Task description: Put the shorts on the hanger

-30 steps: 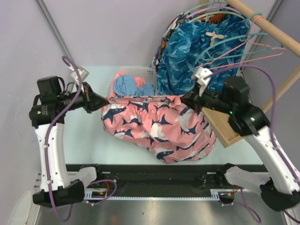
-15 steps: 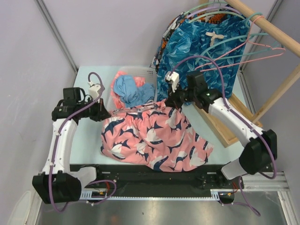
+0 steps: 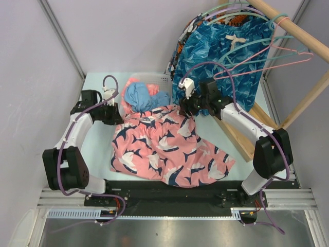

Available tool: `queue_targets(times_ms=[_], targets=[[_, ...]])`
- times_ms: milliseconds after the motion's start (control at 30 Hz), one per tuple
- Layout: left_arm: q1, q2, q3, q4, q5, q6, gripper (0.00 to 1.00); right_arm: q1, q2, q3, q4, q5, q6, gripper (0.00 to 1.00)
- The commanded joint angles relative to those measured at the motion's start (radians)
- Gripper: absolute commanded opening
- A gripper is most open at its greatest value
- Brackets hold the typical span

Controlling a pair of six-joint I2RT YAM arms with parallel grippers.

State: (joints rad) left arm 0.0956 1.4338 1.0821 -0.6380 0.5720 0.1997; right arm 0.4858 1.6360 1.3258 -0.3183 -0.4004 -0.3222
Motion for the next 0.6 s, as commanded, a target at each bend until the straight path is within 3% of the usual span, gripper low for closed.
queue_targets(times_ms=[0, 100, 167, 200, 300, 367, 400, 567], targets=[[-0.008, -0.021, 0.015, 0.047, 0.034, 0.007, 0.3, 0.004, -0.06, 0.01, -0.03, 0.014, -0.043, 0.68], [-0.01, -0.045, 0.012, 0.02, 0.035, 0.033, 0.47, 0.023, -0.105, 0.01, -0.079, 0.028, -0.069, 0.73], [-0.01, -0.067, 0.013, -0.008, 0.045, 0.073, 0.52, 0.036, -0.157, 0.01, -0.129, 0.026, -0.086, 0.75], [-0.005, -0.097, 0.012, -0.029, 0.048, 0.085, 0.62, 0.054, -0.181, 0.01, -0.146, 0.023, -0.097, 0.75], [0.012, -0.201, 0.001, -0.055, 0.092, 0.13, 0.74, 0.082, -0.278, 0.01, -0.188, 0.008, -0.113, 0.77], [0.013, -0.251, 0.01, -0.063, 0.12, 0.151, 0.78, 0.126, -0.361, 0.01, -0.202, 0.02, -0.127, 0.79], [0.012, -0.275, 0.018, -0.072, 0.137, 0.161, 0.85, 0.141, -0.384, 0.01, -0.203, 0.026, -0.133, 0.8], [-0.048, -0.401, 0.087, -0.016, 0.197, 0.15, 0.92, 0.281, -0.566, 0.012, -0.168, 0.139, -0.178, 0.84]])
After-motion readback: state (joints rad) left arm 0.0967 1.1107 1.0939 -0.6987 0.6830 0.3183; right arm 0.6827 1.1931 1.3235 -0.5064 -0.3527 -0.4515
